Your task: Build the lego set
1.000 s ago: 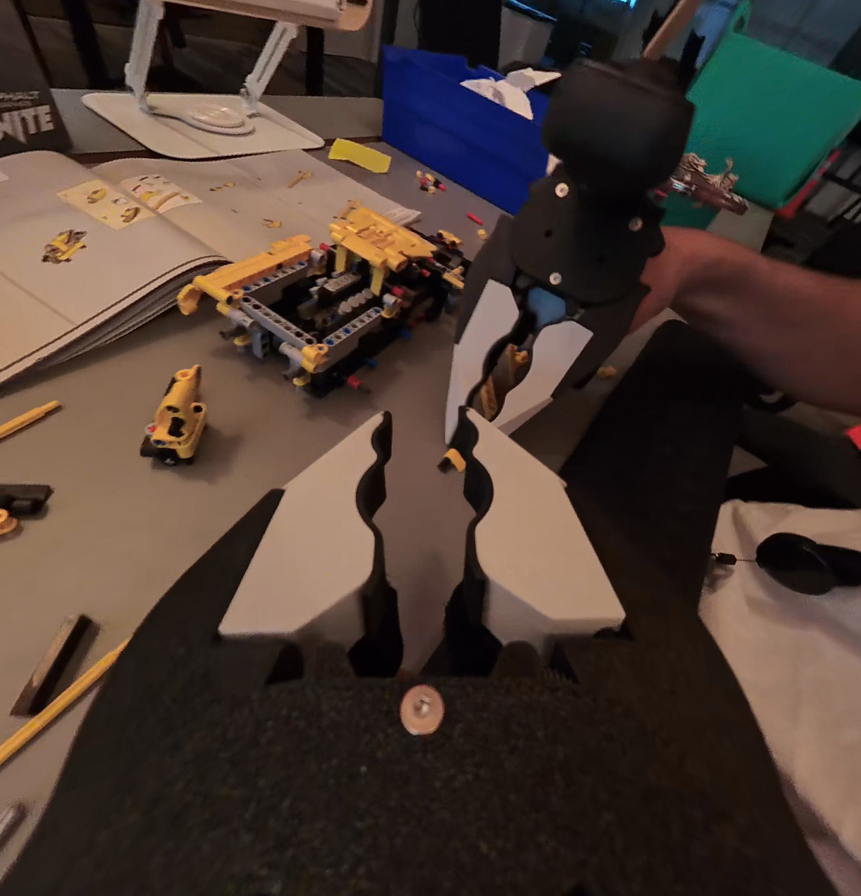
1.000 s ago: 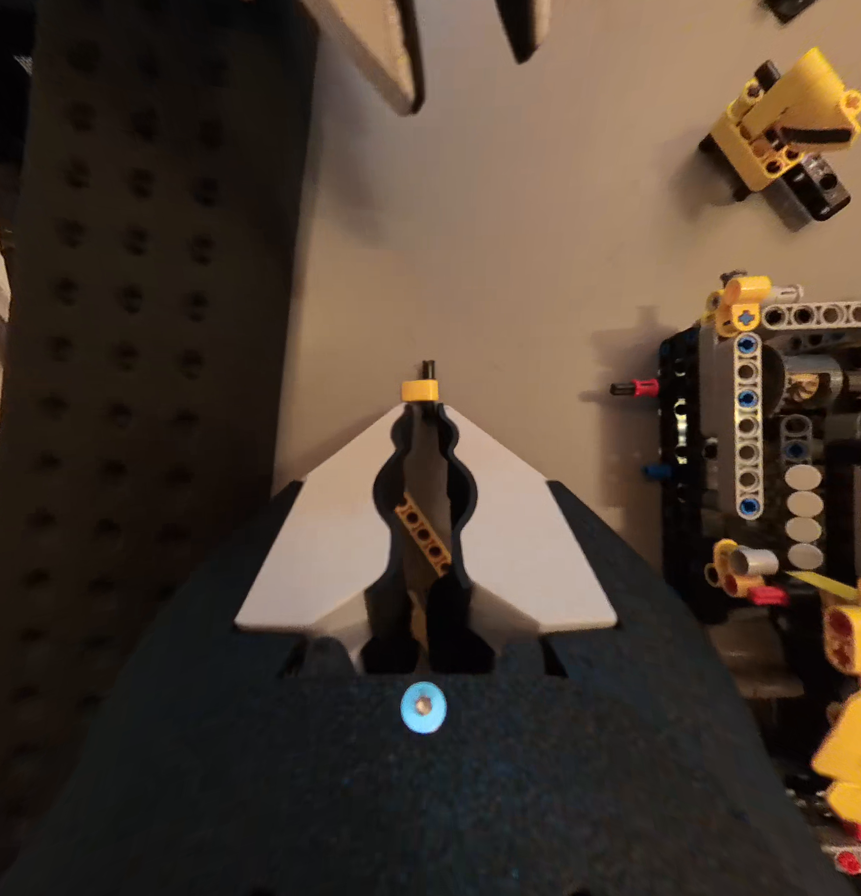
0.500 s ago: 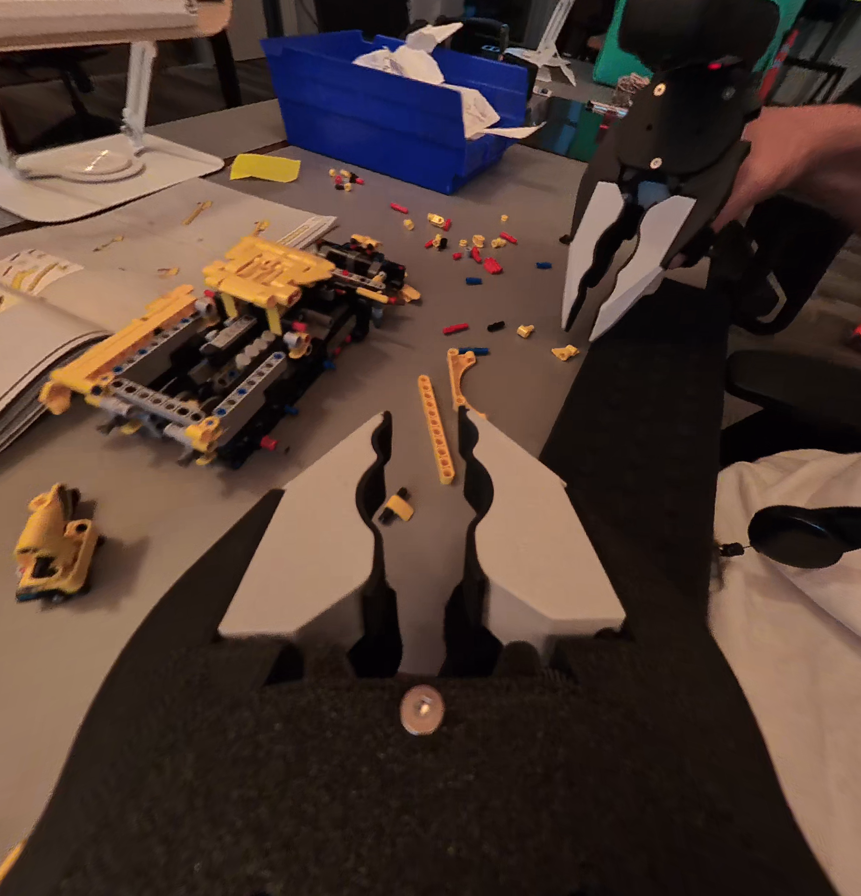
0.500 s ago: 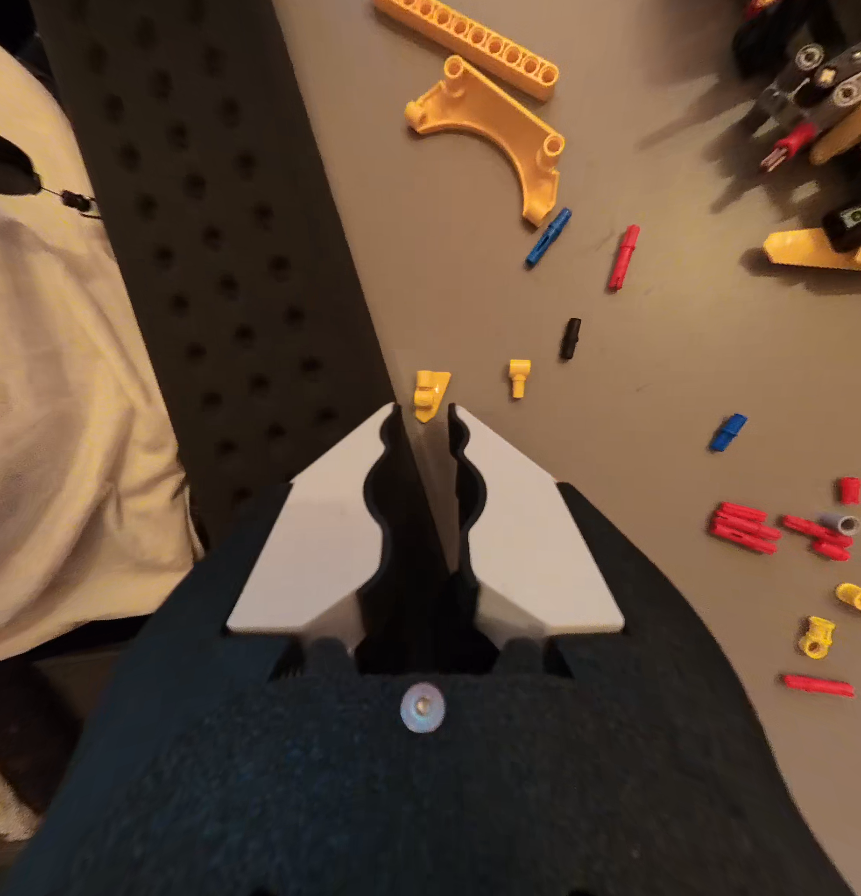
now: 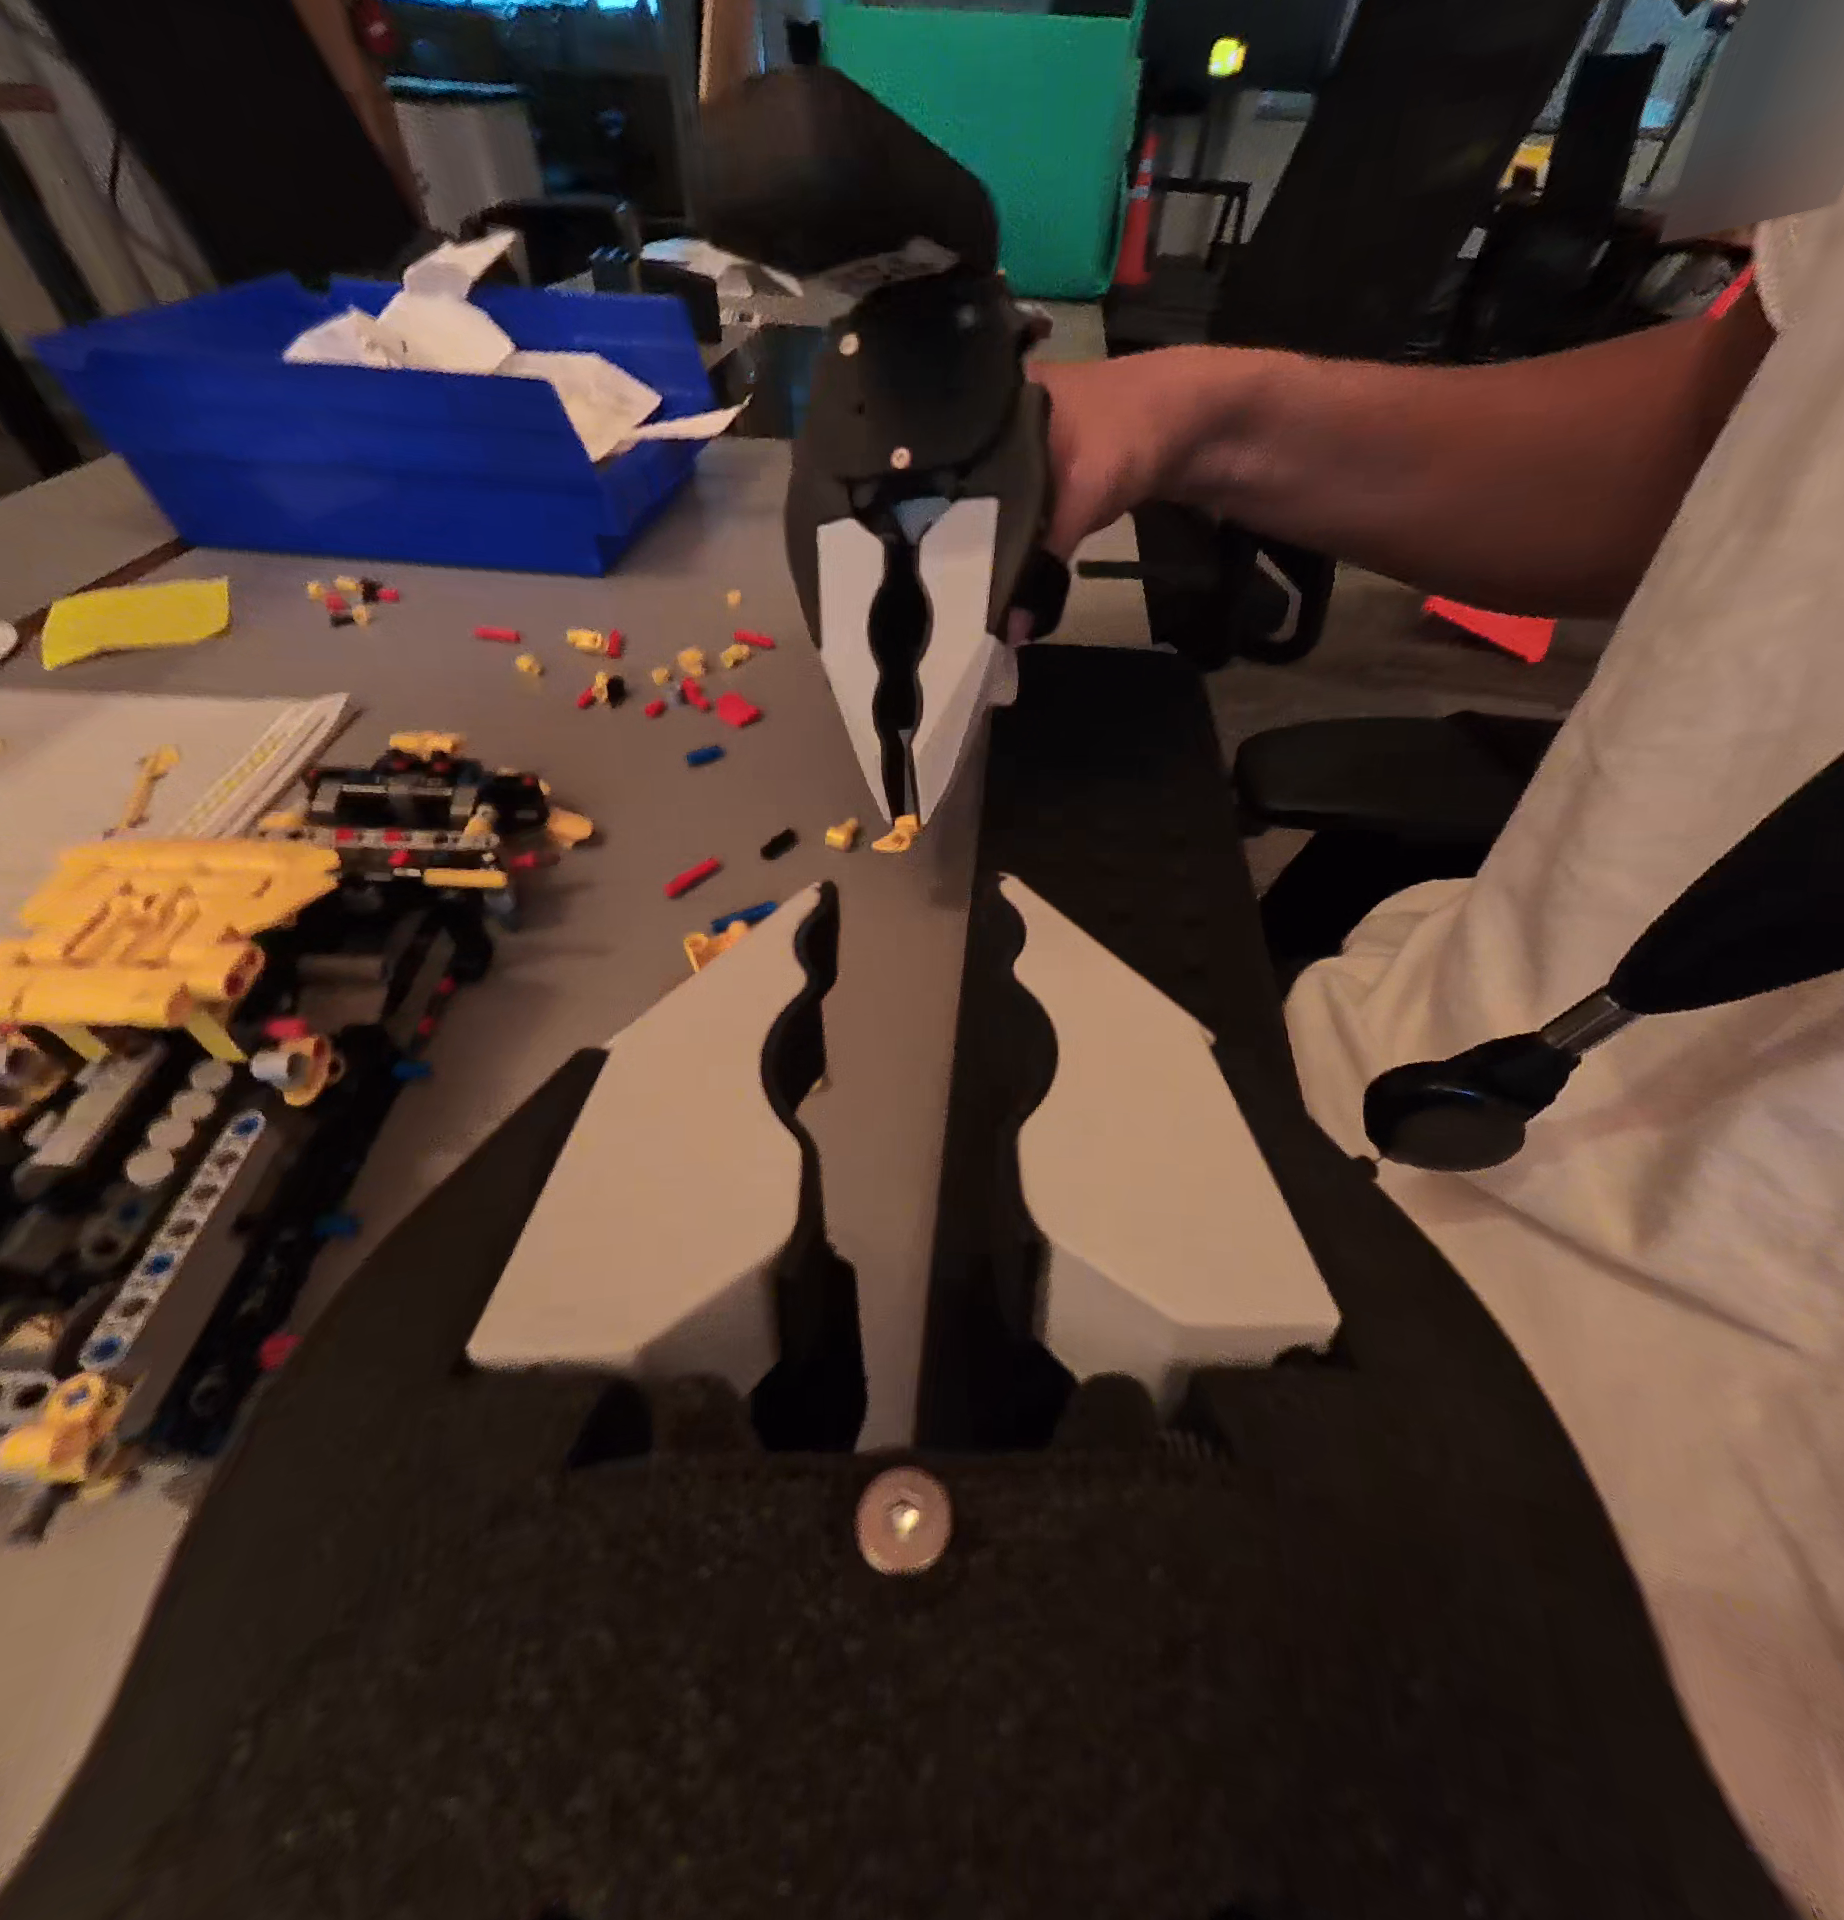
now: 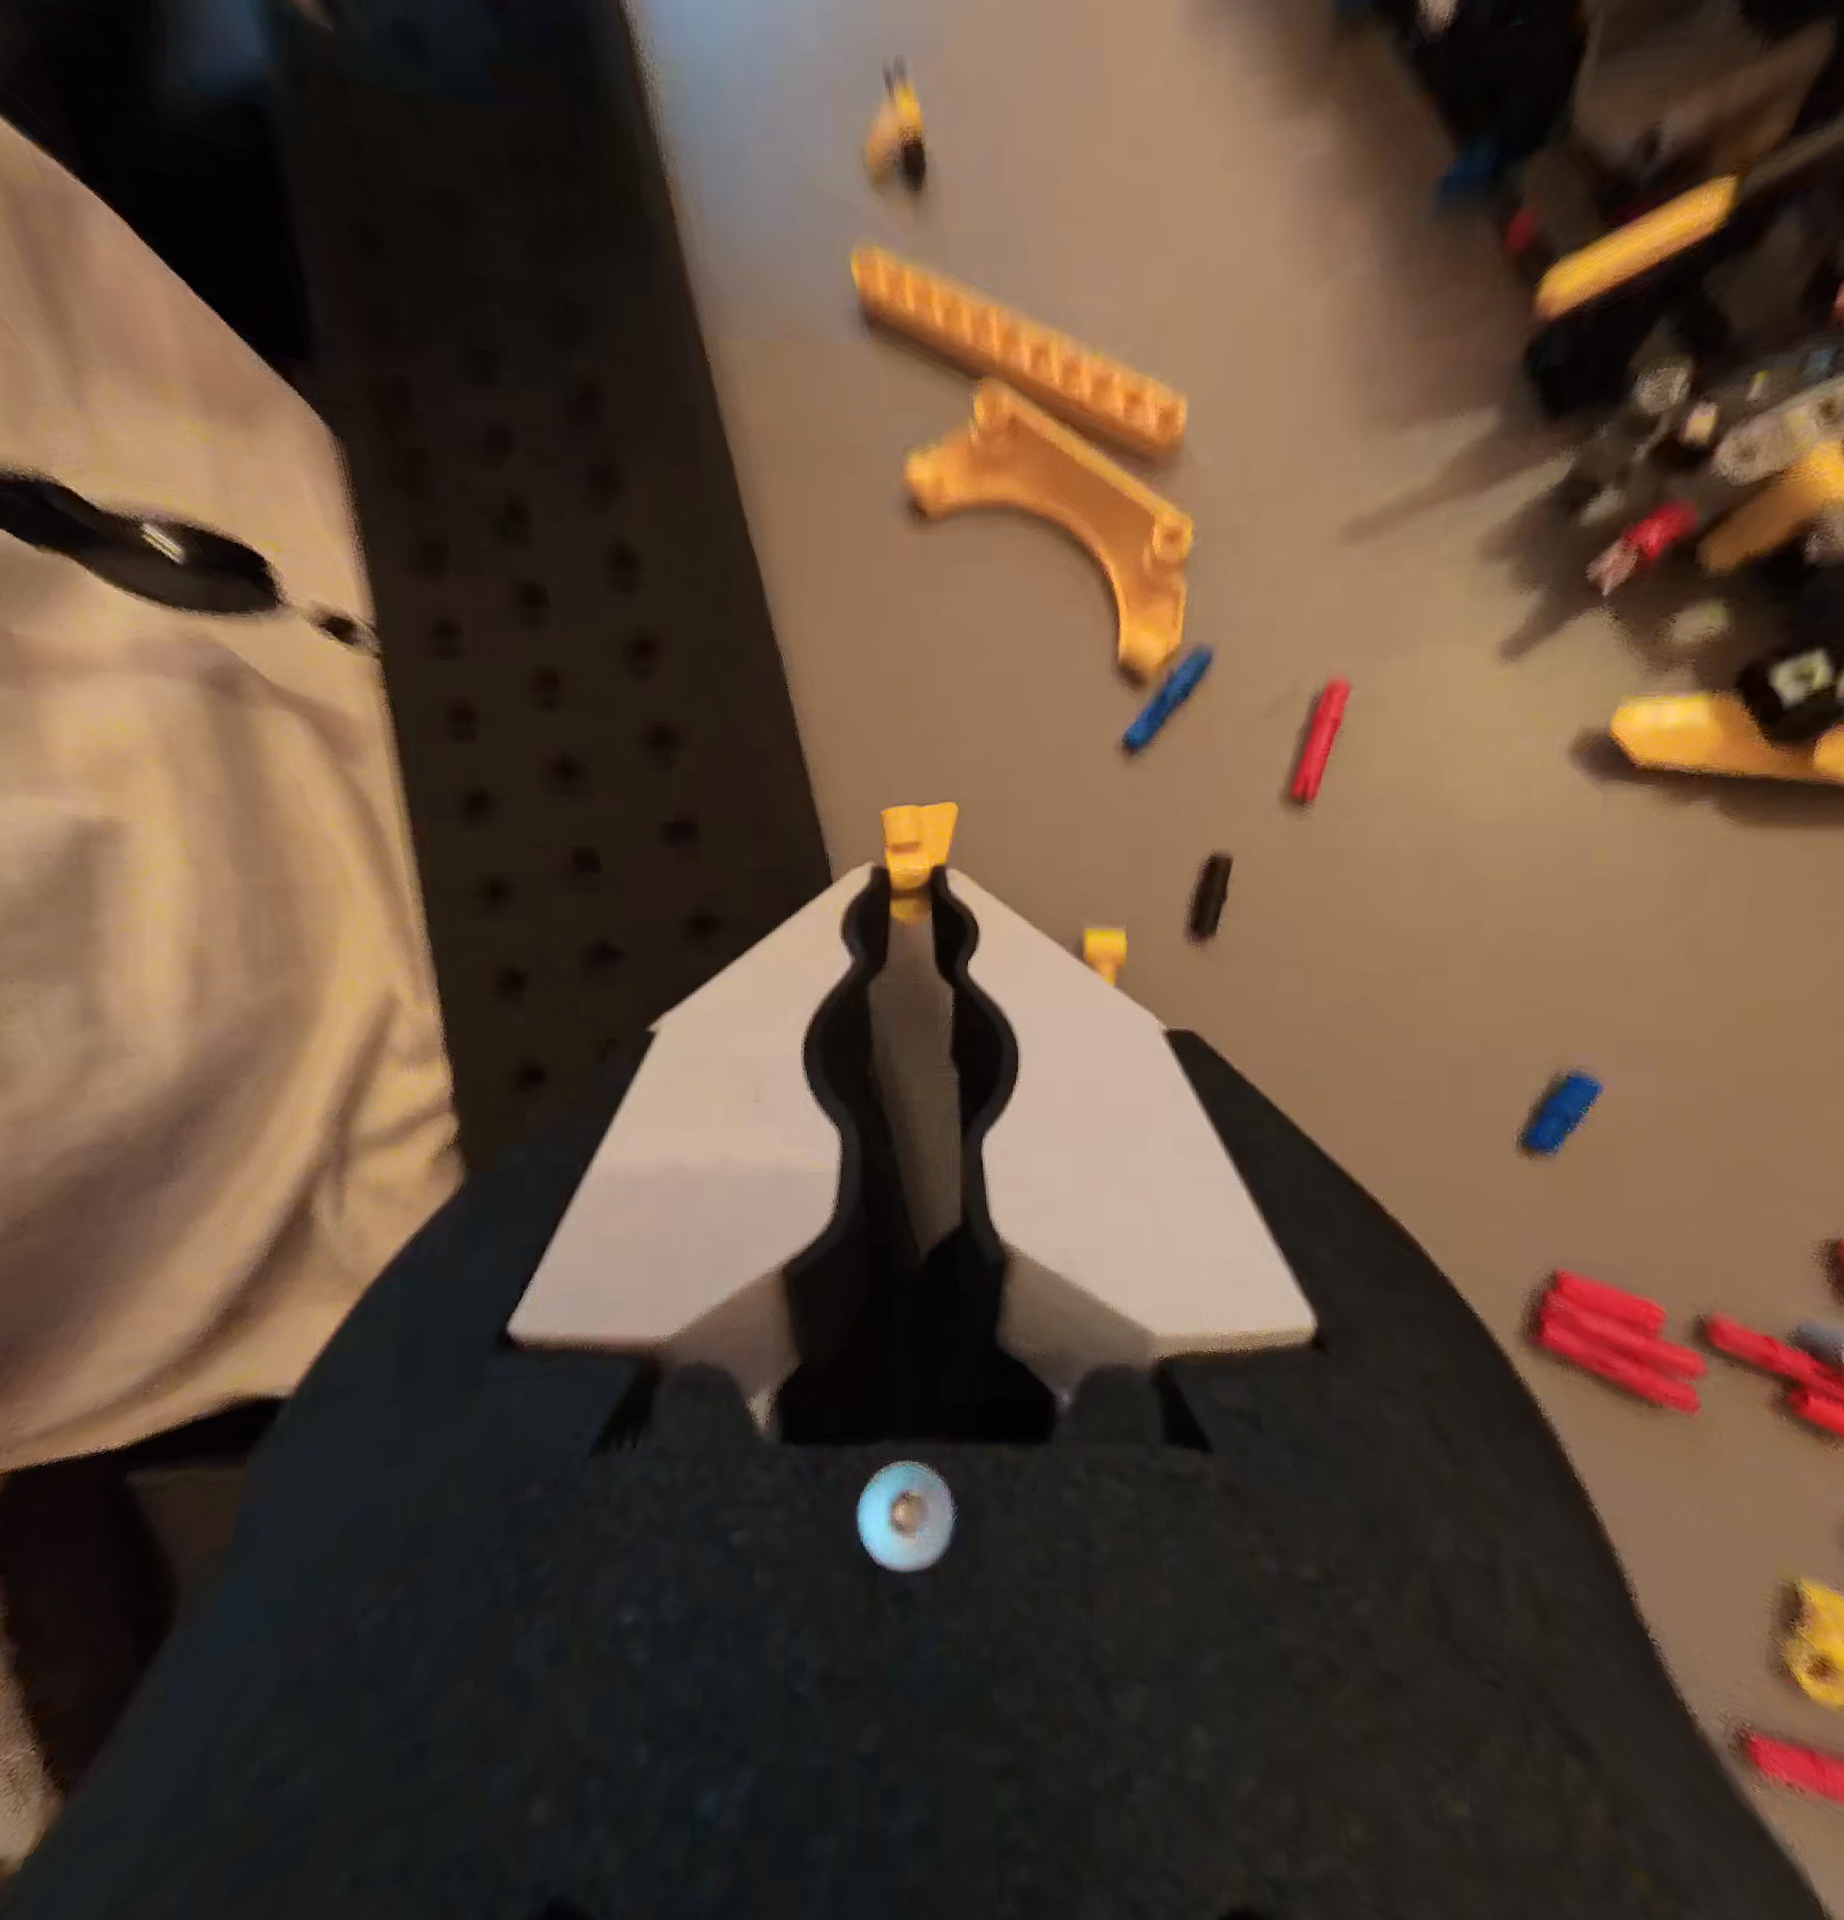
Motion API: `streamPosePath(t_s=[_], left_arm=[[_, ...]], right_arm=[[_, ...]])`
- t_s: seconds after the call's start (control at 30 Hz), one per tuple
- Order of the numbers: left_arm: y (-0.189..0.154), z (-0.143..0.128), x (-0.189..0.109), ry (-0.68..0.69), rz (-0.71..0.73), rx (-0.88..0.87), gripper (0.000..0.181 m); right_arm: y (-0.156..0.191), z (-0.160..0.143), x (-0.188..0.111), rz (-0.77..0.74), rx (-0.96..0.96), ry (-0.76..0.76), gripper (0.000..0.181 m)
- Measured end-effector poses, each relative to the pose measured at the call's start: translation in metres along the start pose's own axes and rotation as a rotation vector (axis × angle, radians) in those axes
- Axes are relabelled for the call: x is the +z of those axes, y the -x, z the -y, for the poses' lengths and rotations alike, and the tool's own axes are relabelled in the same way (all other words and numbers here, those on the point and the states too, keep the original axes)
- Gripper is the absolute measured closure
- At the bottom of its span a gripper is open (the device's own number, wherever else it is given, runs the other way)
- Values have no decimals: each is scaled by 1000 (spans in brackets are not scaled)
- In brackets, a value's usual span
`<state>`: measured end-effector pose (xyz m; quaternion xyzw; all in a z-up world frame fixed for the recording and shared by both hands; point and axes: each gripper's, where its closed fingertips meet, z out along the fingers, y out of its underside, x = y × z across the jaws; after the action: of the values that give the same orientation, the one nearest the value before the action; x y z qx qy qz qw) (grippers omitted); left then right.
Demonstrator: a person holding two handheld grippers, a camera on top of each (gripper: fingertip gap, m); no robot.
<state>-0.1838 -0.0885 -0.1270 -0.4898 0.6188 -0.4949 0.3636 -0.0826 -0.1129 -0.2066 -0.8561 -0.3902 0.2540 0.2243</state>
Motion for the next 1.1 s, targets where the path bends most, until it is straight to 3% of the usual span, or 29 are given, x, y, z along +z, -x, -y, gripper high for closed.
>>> streamPosePath(t_s=[0.2,0.37,0.53,0.7,0.83,1.0,1.1], left_arm=[[11,4,10,135,-13,233,154],[18,21,16,123,-24,349,154],[5,22,17,87,-89,289,156],[-3,20,16,42,-101,246,179],[-3,18,18,33,-85,235,176],[1,16,19,58,-35,278,156],[-3,14,19,71,-57,292,156]], right_arm=[[39,74,-17,459,109,-305,175],[57,110,-25,764,174,-401,175],[63,116,-24,843,193,-407,175],[65,115,-23,873,218,-405,175],[65,114,-22,863,221,-387,175],[62,110,-21,852,229,-353,175],[64,108,-22,859,224,-336,175]])
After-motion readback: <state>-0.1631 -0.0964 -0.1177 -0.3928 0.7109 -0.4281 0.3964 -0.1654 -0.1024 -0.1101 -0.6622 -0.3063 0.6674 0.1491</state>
